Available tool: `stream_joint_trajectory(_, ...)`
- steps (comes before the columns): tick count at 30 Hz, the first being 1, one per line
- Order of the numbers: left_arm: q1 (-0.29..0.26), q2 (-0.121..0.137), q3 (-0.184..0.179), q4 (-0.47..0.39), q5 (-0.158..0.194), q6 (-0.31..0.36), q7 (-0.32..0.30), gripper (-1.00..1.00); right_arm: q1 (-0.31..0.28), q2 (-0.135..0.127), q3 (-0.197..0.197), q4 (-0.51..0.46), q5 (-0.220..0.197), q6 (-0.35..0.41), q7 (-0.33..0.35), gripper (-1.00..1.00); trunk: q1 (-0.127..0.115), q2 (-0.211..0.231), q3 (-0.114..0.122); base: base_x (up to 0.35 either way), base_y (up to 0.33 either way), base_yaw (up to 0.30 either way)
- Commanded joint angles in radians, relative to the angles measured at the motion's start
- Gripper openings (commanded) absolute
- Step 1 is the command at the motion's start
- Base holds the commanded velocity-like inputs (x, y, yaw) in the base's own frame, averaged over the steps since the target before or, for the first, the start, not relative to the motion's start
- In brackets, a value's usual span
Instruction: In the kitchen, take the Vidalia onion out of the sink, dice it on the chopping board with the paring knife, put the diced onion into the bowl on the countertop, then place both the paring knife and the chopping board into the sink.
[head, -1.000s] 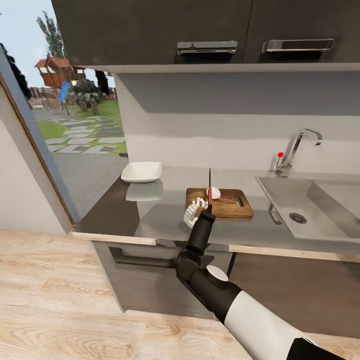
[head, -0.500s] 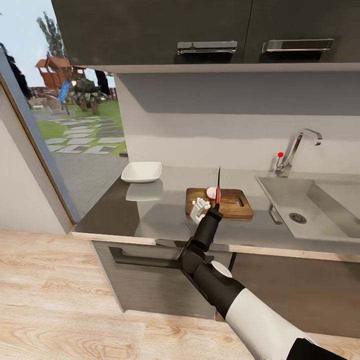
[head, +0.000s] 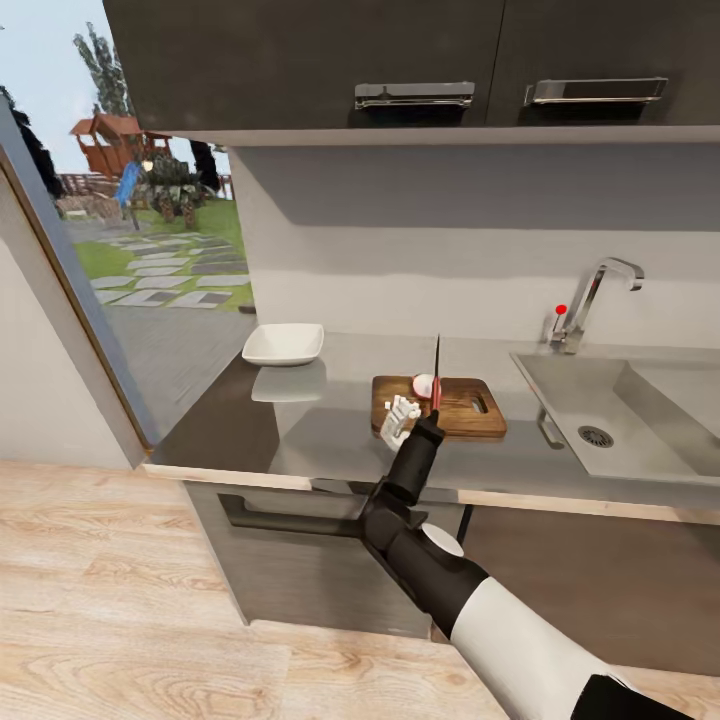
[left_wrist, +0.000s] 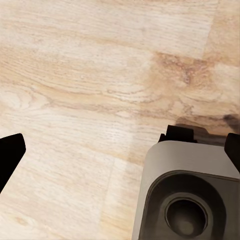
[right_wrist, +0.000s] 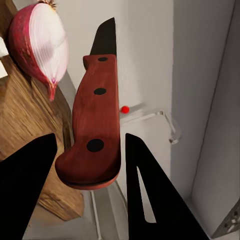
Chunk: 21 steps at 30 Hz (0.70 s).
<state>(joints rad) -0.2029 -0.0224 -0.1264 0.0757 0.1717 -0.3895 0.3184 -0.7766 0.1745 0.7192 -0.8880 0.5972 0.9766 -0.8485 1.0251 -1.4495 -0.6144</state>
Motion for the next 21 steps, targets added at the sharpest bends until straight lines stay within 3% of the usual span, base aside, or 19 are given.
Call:
stream_joint_trajectory(1,-0.001,-0.001,-0.009,0.004,0.009,-0.007,0.001,1.0,-0.001,0.0,0.002,0.006,-0.002,0.003,-0.005,-1.0,0.0,-0.001,-0.001,0.0,0.0,0.0)
stream_joint_trajectory(21,-0.001,-0.001,-0.009,0.004,0.009,-0.006,0.001,1.0,-0.001,0.0,0.003,0.028,-0.006,-0.001,0.001,-1.0,0.0,-0.001,-0.001,0.0,0.0,0.0)
